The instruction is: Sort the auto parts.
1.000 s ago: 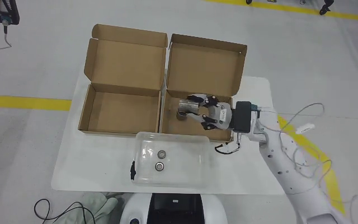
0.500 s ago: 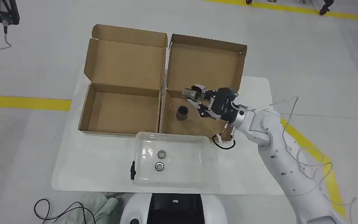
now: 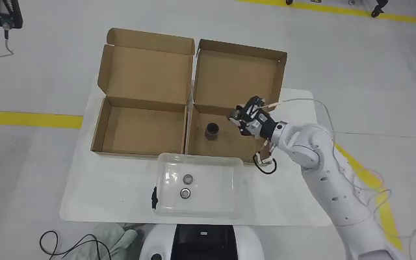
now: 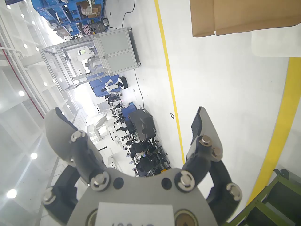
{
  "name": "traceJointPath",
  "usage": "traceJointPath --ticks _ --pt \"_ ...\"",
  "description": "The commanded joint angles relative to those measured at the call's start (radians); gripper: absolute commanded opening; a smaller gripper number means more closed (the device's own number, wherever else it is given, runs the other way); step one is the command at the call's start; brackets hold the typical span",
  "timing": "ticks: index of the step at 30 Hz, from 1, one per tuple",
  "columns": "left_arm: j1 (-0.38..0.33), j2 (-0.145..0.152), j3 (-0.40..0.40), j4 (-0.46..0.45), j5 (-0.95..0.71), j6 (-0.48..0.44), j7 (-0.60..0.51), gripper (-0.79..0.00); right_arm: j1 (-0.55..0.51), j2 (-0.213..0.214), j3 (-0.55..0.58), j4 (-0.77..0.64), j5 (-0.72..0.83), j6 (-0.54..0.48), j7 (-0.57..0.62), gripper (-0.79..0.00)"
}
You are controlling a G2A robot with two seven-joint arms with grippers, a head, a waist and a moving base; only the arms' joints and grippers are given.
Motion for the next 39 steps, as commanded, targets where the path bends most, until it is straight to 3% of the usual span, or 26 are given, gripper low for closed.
traceJointPath --ticks 1,7,24,34,39 --pt "0.0 0.0 0.0 0.0 0.0 0.0 0.0 0.0 0.014 -0.003 -0.015 0.01 -0.002 0.04 0.075 -0.785" --pt "0.0 0.0 0.0 0.0 0.0 0.0 0.0 0.0 0.081 -0.021 -0.079 0.106 0.059 0.084 0.201 -0.785" --pt "0.0 0.0 0.0 0.0 0.0 0.0 0.0 0.0 0.291 -0.113 -0.303 0.431 0.152 0.04 0.224 -0.785" --pt "0.0 0.0 0.0 0.0 0.0 0.0 0.0 0.0 0.354 -0.152 -0.365 0.558 0.15 0.056 0.231 -0.785" --pt "0.0 0.0 0.0 0.0 0.0 0.0 0.0 0.0 0.372 -0.166 -0.385 0.597 0.147 0.065 0.24 -0.705"
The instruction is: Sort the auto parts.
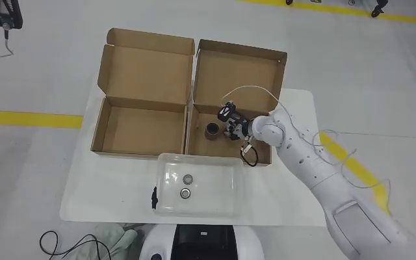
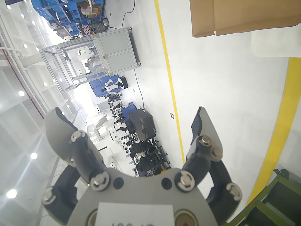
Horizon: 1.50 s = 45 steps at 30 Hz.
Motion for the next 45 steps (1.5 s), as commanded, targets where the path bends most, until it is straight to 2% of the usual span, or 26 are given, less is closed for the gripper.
traceJointPath --ticks 1,2,4,6,7,9,18,28,33,40,45 --pt "0.0 0.0 0.0 0.0 0.0 0.0 0.0 0.0 0.007 -0.005 -0.007 0.014 -0.002 0.001 0.002 -0.686" --pt "0.0 0.0 0.0 0.0 0.0 0.0 0.0 0.0 0.011 -0.008 -0.011 0.02 -0.005 0.003 0.005 -0.674" --pt "0.0 0.0 0.0 0.0 0.0 0.0 0.0 0.0 0.016 -0.013 -0.015 0.03 -0.003 0.002 0.0 -0.573" --pt "0.0 0.0 0.0 0.0 0.0 0.0 0.0 0.0 0.021 -0.017 -0.018 0.04 -0.004 -0.002 -0.006 -0.397" --pt "0.0 0.0 0.0 0.0 0.0 0.0 0.0 0.0 0.023 -0.019 -0.019 0.043 -0.005 -0.002 -0.009 -0.209" --pt "0.0 0.0 0.0 0.0 0.0 0.0 0.0 0.0 0.026 -0.022 -0.021 0.048 -0.007 -0.001 -0.012 -0.062" --pt "0.0 0.0 0.0 0.0 0.0 0.0 0.0 0.0 0.016 -0.013 0.005 -0.021 -0.03 -0.016 -0.015 -0.055" --pt "0.0 0.0 0.0 0.0 0.0 0.0 0.0 0.0 -0.097 0.048 0.116 -0.277 -0.056 -0.068 0.038 -0.018" --pt "0.0 0.0 0.0 0.0 0.0 0.0 0.0 0.0 -0.186 0.084 0.198 -0.431 -0.046 -0.159 -0.007 0.0" --pt "0.0 0.0 0.0 0.0 0.0 0.0 0.0 0.0 -0.276 0.116 0.273 -0.573 -0.003 -0.365 -0.136 -0.015" --pt "0.0 0.0 0.0 0.0 0.0 0.0 0.0 0.0 -0.313 0.126 0.288 -0.644 -0.02 -0.398 -0.192 -0.025"
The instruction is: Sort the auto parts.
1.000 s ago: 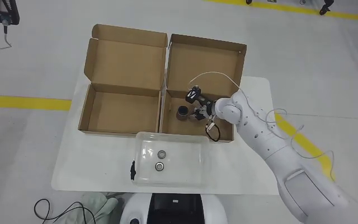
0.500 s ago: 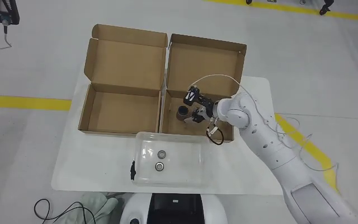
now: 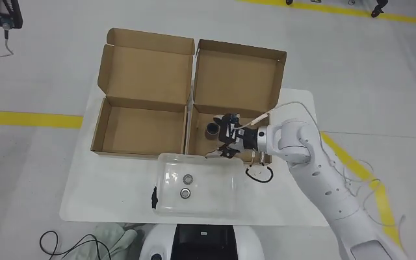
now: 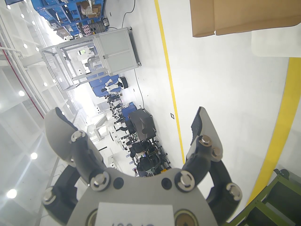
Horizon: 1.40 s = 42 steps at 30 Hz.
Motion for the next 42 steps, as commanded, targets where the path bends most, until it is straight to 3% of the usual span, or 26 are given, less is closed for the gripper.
traceJointPath --ticks 1,9,21,27,33,42 --pt "0.0 0.0 0.0 0.0 0.0 0.0 0.0 0.0 -0.017 0.002 0.002 -0.037 -0.012 -0.003 -0.029 -0.028" --pt "0.0 0.0 0.0 0.0 0.0 0.0 0.0 0.0 -0.132 0.012 -0.026 -0.149 -0.138 0.002 -0.119 -0.049" --pt "0.0 0.0 0.0 0.0 0.0 0.0 0.0 0.0 -0.213 0.008 -0.133 -0.165 -0.39 0.062 -0.239 -0.077" --pt "0.0 0.0 0.0 0.0 0.0 0.0 0.0 0.0 -0.208 -0.005 -0.192 -0.112 -0.435 0.11 -0.306 -0.172" --pt "0.0 0.0 0.0 0.0 0.0 0.0 0.0 0.0 -0.186 -0.026 -0.255 -0.037 -0.452 0.175 -0.305 -0.194" --pt "0.0 0.0 0.0 0.0 0.0 0.0 0.0 0.0 -0.169 -0.051 -0.312 0.027 -0.515 0.299 -0.278 -0.357"
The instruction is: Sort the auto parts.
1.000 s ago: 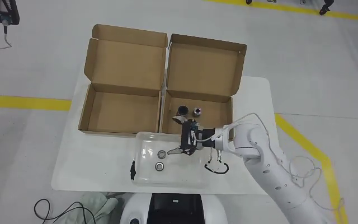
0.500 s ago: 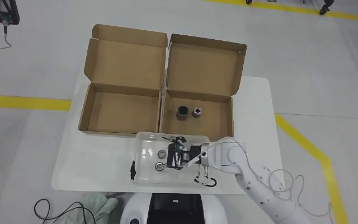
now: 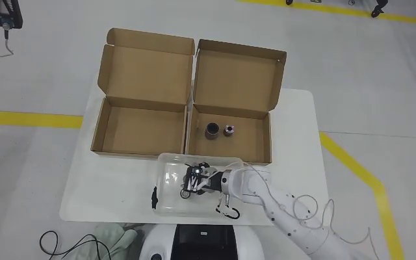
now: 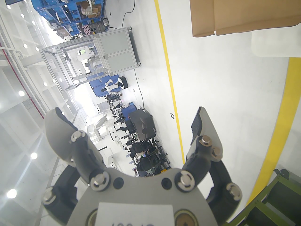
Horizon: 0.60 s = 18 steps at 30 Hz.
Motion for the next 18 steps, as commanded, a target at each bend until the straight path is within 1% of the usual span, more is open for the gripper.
traceJointPath --ticks 1,9,18 --pt "0.0 0.0 0.0 0.0 0.0 0.0 0.0 0.0 0.002 -0.004 -0.011 0.009 -0.016 0.022 0.012 -0.36" --pt "0.0 0.0 0.0 0.0 0.0 0.0 0.0 0.0 0.004 -0.019 -0.047 0.03 -0.075 0.076 0.054 -0.36" --pt "0.0 0.0 0.0 0.0 0.0 0.0 0.0 0.0 -0.005 -0.027 -0.053 0.052 -0.098 0.108 0.063 -0.413"
